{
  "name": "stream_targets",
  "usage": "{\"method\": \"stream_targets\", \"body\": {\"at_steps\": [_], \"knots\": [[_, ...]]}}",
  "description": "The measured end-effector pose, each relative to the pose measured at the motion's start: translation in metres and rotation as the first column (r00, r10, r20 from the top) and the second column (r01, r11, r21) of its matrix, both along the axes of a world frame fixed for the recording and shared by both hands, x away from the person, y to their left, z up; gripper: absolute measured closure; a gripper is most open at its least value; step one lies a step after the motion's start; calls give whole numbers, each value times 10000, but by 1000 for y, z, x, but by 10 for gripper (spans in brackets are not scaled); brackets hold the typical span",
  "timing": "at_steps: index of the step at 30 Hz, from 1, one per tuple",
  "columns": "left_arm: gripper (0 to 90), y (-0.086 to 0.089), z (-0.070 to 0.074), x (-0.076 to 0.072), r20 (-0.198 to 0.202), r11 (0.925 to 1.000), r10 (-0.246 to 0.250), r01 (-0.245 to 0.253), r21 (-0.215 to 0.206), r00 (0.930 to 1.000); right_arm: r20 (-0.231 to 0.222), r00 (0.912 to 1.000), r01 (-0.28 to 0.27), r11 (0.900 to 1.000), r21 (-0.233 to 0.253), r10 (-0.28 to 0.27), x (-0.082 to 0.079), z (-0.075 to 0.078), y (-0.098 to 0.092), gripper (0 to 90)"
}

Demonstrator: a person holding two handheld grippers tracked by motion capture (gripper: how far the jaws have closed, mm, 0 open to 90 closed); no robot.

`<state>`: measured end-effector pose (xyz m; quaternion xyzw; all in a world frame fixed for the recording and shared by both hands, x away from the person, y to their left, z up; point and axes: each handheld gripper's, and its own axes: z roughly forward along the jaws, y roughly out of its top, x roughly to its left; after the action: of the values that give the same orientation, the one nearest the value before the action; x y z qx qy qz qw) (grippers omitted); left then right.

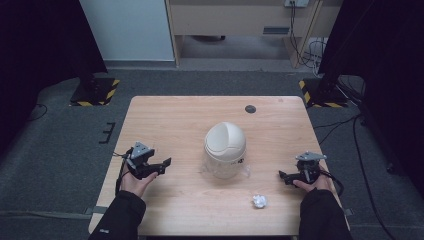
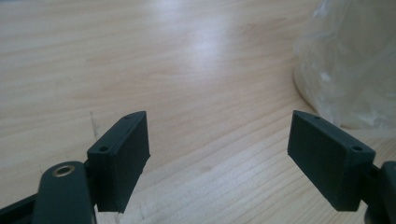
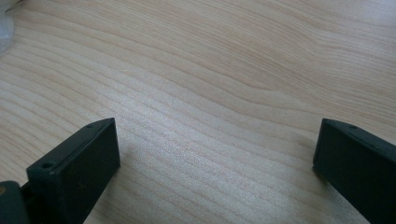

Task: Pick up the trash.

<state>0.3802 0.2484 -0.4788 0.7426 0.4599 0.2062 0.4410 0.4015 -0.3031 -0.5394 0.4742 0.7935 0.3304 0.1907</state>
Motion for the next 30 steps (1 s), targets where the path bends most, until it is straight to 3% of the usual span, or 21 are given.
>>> {"method": "stream_targets", "body": {"at_steps": [6,19,24,30], "knots": [[184,-3,21,-5,795,9987,40,0,-508,9968,-2,10000,-3,10000,6,3,0,0,0,7],[161,-13,45,-13,1339,9960,-454,552,-702,9900,8,10000,2,10000,-7,-2,0,0,0,7],[161,-25,53,-17,1588,9903,-1078,1200,-696,9814,7,10000,1,10000,-8,-1,0,0,0,7],[161,-35,60,-21,1785,9847,-1471,1610,-664,9729,16,10000,-10,10000,-7,10,0,0,0,7]]}}
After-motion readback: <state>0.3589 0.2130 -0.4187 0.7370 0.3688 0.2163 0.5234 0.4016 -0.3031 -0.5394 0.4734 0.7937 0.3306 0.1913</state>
